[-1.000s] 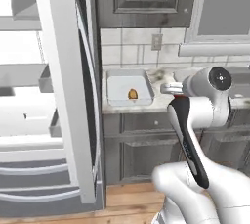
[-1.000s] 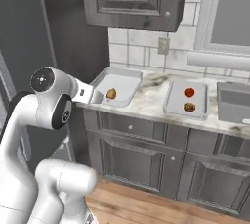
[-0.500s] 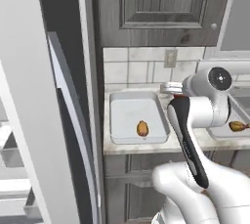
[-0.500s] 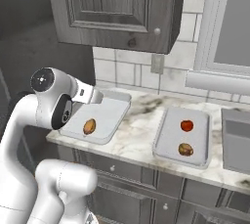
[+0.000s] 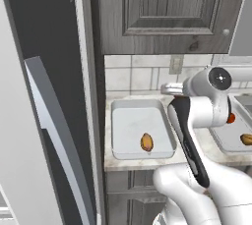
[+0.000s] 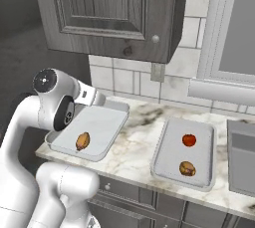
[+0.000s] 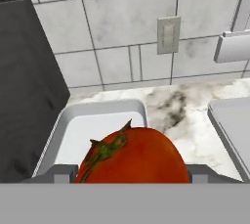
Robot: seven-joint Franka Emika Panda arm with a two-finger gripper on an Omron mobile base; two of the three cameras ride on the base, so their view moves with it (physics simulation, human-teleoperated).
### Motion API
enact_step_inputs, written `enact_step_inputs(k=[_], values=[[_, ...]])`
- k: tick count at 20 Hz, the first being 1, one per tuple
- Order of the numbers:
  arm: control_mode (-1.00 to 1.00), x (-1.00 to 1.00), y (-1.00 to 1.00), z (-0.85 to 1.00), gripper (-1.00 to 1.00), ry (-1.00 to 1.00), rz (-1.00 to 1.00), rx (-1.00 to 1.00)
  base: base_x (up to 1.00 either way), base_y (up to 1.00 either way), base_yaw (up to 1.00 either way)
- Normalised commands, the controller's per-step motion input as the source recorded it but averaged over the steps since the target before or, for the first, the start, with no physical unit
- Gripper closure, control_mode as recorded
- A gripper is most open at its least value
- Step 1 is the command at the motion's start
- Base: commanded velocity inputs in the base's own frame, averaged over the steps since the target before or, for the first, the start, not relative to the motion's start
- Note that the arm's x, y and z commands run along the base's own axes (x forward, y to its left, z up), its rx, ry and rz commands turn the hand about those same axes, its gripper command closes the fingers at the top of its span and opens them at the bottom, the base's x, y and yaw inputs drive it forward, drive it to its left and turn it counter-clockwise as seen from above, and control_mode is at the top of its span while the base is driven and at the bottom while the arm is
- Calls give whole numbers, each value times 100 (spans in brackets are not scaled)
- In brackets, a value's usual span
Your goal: Place one tomato and one chicken drumstick in each tupperware on the nearby counter, to pack two identical lunches.
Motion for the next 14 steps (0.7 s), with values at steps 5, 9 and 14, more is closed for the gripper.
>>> enact_step_inputs(k=[5,9,14], values=[[-100,0,5,-37,100,5,4,0,0,0,0],[-100,3,16,-58,100,4,3,0,0,0,0],[-100,16,19,-58,100,5,1,0,0,0,0]])
